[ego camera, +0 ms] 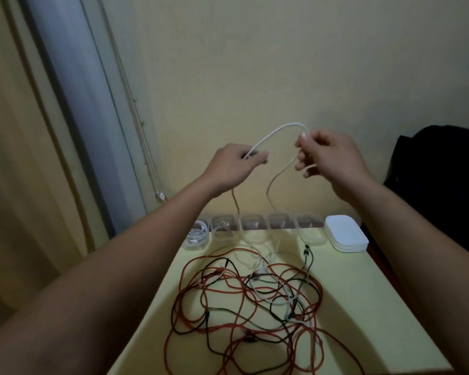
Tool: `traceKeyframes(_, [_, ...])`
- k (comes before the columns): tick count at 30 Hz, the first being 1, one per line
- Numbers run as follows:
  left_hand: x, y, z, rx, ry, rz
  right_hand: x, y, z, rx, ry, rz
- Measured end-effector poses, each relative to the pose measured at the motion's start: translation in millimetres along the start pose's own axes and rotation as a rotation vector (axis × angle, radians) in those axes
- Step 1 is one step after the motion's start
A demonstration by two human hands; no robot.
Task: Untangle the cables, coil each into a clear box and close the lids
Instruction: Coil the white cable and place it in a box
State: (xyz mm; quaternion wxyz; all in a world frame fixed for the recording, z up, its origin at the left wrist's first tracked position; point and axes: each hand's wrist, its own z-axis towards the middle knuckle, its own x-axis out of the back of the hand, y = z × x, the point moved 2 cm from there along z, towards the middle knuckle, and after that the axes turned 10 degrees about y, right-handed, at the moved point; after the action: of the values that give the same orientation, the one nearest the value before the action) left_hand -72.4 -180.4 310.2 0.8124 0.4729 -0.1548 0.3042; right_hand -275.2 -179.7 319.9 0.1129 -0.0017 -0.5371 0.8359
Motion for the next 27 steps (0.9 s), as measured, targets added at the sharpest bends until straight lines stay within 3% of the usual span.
traceKeyframes(3, [-2.8, -38.6, -21.3, 0.31, -0.083, -0.225, 23.8, 6.7, 6.8, -0.049, 0.065, 0.017])
traceKeyframes(5, [-2.7, -55.9, -31.7, 0.485, -0.084, -0.434, 36.3, 18.6, 7.7, -0.037, 0.05, -0.173])
traceKeyframes(7, [-1.0, -58.6, -36.2, 0.551, -0.048, -0.571, 40.2, 30.2, 1.6, -0.058, -0.053, -0.4])
traceKeyframes(9, [0.0, -48.5, -39.2, 0.507, -0.035, -0.551, 33.3, 34.1, -12.9, -0.11, -0.196, -0.438])
traceKeyframes(13, [-6.1, -11.2, -51.5, 0.268, -0.136, -0.308, 2.0, 19.2, -51.6, -0.046, -0.328, -0.24])
traceKeyframes(19, [2.7, 12.7, -75.1, 0.211, -0.132, -0.424, -12.1, 15.3, -88.8, 0.088, -0.198, -0.142])
traceKeyframes(25, [28.9, 7.3, -124.6, 0.374, -0.186, -0.6, 27.4, 36.0, -118.9, 0.017, 0.038, -0.044])
traceKeyframes(27, [32.0, 9.6, -142.1, 0.422, -0.175, -0.606, 34.7, 38.2, -140.3, 0.006, -0.009, -0.108])
